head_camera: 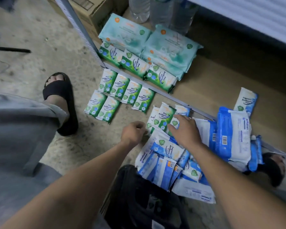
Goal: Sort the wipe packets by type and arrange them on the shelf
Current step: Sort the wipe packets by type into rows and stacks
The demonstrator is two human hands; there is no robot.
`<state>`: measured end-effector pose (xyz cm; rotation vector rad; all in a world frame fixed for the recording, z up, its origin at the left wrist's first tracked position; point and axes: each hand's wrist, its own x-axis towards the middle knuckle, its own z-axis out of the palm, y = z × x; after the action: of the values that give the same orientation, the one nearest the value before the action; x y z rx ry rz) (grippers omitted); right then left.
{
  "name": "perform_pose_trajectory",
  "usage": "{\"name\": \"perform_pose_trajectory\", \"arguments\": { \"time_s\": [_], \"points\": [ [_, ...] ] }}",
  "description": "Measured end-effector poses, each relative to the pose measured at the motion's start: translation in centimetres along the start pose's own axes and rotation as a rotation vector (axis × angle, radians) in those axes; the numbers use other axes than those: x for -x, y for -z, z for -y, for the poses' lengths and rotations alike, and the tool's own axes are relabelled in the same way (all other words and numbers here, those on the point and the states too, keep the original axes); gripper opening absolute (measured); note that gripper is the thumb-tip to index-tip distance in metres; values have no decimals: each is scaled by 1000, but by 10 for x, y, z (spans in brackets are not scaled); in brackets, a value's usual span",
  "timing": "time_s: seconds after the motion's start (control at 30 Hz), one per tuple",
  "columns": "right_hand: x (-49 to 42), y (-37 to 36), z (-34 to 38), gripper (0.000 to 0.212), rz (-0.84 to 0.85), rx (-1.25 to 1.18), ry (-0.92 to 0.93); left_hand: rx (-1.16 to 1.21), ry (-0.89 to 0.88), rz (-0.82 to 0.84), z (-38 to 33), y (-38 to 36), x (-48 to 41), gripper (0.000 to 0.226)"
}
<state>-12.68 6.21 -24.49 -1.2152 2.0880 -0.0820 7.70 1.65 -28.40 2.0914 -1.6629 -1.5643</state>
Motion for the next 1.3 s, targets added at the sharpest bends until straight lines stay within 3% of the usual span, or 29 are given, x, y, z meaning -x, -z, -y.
{"name": "perform_pose_trajectory", "arguments": {
  "time_s": [0.23, 0.5, 0.63, 0.73, 0.93, 1.13, 1.3],
  "points": [
    [-60, -1, 13, 70, 53, 234, 86, 90, 66, 56, -12, -19, -32, 21],
    [-78, -2, 19, 98, 122, 346, 33, 172, 156, 161, -10, -21, -43, 17],
    [-79, 4, 19, 83, 171, 379, 51, 112, 165, 247, -15, -17, -44, 12],
    [-71, 7, 20, 67, 215, 275, 42, 51, 138, 245, -20, -13, -38, 10],
    [-52, 16, 28, 43, 150, -48, 32, 6, 73, 82, -17, 3, -27, 21],
    [-30, 16, 49, 33, -14, -189, -27, -23, 53, -14, -9, 38, -21, 16],
    [-16, 2, 78, 31, 6, -224, -82, -80, 70, -63, 12, 70, -17, 26]
  ]
}}
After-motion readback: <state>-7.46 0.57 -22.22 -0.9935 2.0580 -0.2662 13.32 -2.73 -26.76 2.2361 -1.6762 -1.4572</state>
